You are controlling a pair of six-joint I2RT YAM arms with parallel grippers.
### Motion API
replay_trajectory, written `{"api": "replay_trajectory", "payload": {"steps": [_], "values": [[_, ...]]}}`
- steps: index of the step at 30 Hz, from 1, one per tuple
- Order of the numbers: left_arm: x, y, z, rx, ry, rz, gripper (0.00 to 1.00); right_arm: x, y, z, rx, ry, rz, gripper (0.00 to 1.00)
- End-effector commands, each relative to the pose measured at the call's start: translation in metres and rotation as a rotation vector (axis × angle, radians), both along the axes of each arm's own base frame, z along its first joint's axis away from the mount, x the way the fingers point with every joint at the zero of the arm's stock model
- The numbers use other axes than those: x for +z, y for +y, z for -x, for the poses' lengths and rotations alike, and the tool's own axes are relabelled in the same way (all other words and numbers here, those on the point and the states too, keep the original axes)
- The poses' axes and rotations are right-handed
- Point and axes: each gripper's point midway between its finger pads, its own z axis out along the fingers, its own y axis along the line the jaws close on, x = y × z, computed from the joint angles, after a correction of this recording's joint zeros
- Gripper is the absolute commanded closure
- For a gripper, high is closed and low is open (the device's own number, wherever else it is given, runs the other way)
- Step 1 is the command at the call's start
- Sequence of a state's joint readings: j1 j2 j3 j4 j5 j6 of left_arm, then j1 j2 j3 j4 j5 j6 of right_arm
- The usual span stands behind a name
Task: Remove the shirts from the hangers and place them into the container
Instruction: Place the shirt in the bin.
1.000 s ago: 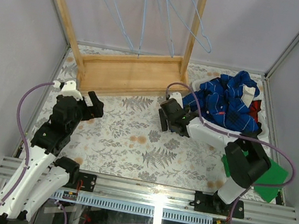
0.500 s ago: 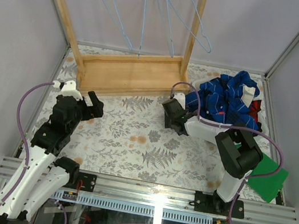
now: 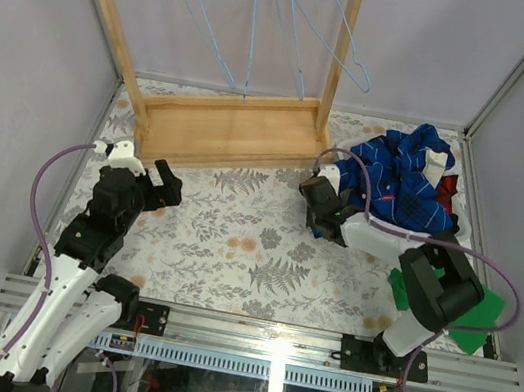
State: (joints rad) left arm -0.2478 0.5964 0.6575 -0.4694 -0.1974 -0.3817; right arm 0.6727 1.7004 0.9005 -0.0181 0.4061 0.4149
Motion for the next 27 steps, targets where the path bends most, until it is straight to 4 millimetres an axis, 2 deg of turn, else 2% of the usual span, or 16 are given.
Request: {"api": "replay_trajectory", "payload": {"steps": [1,5,8,12,17,19,21,24,27], "values": [[0.007,0.000,-0.002,-0.001,-0.025,0.009,0.00,0.075,-0.016,-0.007,-0.022,-0.165,-0.015,1.00],[0.007,0.000,-0.002,-0.001,-0.027,0.010,0.00,0.162,-0.044,-0.011,-0.091,-0.392,-0.042,1.00],[0.008,0.000,-0.002,-0.001,-0.028,0.010,0.00,0.207,-0.073,-0.010,-0.163,-0.509,-0.040,1.00],[0.008,-0.001,-0.002,-0.003,-0.029,0.013,0.00,0.242,-0.115,-0.011,-0.281,-0.597,0.003,1.00],[0.008,-0.001,-0.002,-0.004,-0.029,0.013,0.00,0.262,-0.161,-0.021,-0.404,-0.624,0.028,1.00],[0.007,-0.001,-0.002,-0.004,-0.027,0.013,0.00,0.262,-0.174,-0.029,-0.427,-0.603,0.029,1.00],[0.007,-0.001,-0.002,-0.006,-0.027,0.014,0.00,0.243,-0.189,-0.041,-0.462,-0.538,0.049,0.99],[0.007,-0.002,-0.002,-0.009,-0.025,0.015,0.00,0.187,-0.206,-0.055,-0.490,-0.378,0.074,0.99],[0.006,-0.002,-0.002,-0.010,-0.024,0.014,0.00,0.112,-0.210,-0.057,-0.492,-0.164,0.082,0.98]]}}
